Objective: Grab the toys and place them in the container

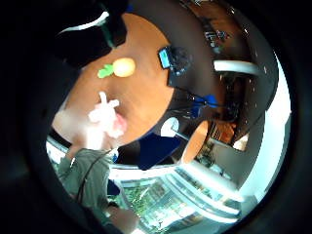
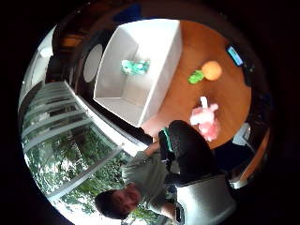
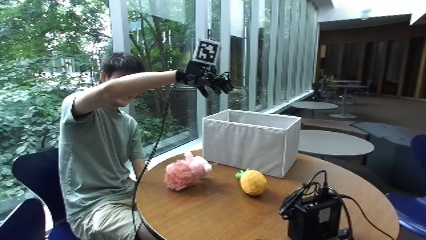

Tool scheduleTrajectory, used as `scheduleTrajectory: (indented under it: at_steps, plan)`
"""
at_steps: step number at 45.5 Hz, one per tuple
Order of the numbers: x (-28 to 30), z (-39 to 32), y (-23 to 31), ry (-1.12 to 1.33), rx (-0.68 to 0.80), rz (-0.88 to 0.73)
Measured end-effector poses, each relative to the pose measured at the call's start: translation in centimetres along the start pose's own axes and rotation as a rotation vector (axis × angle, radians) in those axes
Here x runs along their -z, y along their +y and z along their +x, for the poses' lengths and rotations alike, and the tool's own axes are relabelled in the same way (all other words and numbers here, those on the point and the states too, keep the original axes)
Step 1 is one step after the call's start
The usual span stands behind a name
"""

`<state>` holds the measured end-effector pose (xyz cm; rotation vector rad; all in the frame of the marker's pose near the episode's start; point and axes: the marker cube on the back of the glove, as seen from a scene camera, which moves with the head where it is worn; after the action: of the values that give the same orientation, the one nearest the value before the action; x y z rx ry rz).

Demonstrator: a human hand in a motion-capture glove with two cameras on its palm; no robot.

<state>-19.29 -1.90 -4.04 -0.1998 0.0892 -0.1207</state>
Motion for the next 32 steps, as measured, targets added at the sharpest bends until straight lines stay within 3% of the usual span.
scheduleTrajectory:
  at_steps: [4, 8, 12, 16, 20, 32]
  plan:
    - [-0.9, 3.8, 2.7, 0.102, -0.028, 0.021]
    - [-1.3, 4.5, 5.6, -0.026, 0.207, 0.039]
    - [-3.3, 6.5, 6.0, 0.004, -0.031, 0.038]
    - [-5.5, 7.5, 7.1, 0.026, 0.120, 0.012]
    - [-7.5, 7.3, 6.2, -0.002, -0.123, -0.004]
    - [-18.5, 10.1, 2.2, -0.050, -0.262, -0.152]
